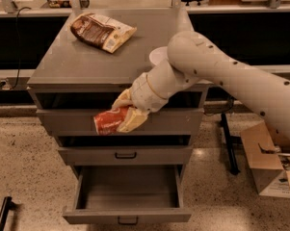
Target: Pick coke can from bottom drawer and place on counter
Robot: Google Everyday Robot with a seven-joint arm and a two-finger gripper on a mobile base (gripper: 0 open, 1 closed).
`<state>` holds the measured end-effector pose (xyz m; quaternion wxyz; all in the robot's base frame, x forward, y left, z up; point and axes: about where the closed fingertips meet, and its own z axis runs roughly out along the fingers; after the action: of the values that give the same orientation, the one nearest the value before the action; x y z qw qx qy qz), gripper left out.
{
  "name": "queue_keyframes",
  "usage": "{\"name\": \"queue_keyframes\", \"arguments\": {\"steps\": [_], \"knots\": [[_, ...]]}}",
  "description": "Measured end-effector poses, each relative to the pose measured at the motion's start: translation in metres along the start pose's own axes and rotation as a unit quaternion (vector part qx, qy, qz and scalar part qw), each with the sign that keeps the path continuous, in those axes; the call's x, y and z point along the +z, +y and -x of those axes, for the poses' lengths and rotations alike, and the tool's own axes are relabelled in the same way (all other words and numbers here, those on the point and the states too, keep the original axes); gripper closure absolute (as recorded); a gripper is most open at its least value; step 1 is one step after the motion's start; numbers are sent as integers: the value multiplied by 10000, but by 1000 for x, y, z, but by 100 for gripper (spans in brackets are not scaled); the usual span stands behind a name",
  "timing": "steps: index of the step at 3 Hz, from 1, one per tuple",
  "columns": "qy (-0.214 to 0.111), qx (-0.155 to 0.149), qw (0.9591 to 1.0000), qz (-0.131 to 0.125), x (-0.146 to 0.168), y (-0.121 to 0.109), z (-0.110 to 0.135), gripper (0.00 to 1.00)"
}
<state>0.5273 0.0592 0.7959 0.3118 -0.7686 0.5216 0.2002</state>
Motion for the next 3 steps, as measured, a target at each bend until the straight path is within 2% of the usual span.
{"name": "queue_keyframes", "arguments": {"steps": [2,3], "knots": [[38,232,9997,-24,-14,-40,23,100],[-56,403,9991,-134,-19,-65,29,100]]}}
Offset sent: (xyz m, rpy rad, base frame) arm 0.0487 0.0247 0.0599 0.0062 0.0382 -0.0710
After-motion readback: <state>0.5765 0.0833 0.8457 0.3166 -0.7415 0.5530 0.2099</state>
